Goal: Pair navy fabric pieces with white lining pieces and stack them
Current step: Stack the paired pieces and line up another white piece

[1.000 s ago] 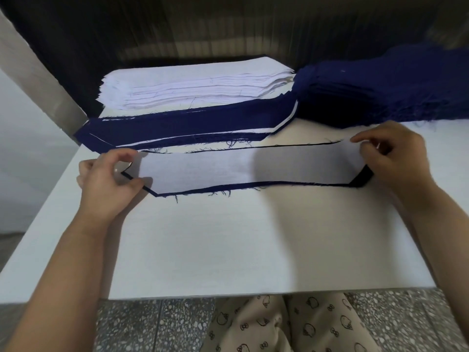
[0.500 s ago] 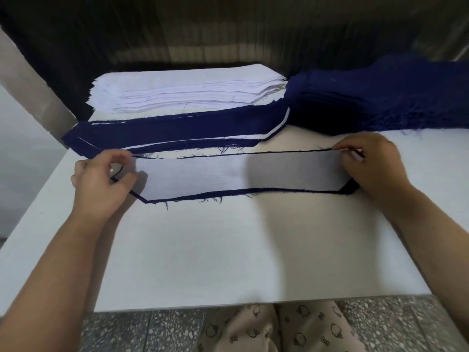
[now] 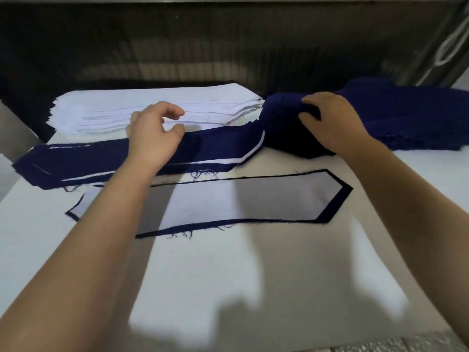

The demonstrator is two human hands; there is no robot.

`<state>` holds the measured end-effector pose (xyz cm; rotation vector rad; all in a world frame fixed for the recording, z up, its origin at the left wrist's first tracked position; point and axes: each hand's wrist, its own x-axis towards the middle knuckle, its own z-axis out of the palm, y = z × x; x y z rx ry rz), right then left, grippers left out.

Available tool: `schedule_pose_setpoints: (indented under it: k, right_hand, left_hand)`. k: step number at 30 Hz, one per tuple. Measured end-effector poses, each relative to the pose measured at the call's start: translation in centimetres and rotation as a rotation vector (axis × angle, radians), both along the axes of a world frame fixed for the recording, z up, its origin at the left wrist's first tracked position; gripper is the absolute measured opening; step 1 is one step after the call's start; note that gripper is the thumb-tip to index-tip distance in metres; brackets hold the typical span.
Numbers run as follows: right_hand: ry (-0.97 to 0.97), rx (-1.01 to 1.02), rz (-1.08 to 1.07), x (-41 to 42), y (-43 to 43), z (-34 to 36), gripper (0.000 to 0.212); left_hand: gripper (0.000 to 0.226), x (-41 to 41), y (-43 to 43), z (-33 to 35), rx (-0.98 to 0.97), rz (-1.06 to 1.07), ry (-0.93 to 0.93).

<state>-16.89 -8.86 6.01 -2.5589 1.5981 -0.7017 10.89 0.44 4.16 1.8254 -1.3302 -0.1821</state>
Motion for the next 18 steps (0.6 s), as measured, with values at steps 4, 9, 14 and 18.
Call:
schedule_pose_setpoints:
  k: [4, 9, 14, 18]
  right_hand:
    - [0.046, -0.023, -0.086, 0.8, -0.2, -0.5, 0.037]
    - [0.126, -0.060, -0.201, 3.3, -0.5, 0.0, 0.038]
    - [0.269, -0.096, -0.167, 7.8, -1.2, -0.1, 0.035]
    - [0.390, -0.100, 0.009, 11.3, -3.1, -1.1, 0.036]
  left_hand:
    - [0.019, -2.0, -2.6, -1.3, 0.062, 0.005, -0.038]
    - [0.030, -0.8, -5.1, -2.4, 0.231, 0.113, -0.162]
    - [0.044, 2.0, -6.6, -2.2, 0.228, 0.196, -0.244]
    - [0.048, 4.1, -7.4, -2.3, 0.379, 0.189, -0.345]
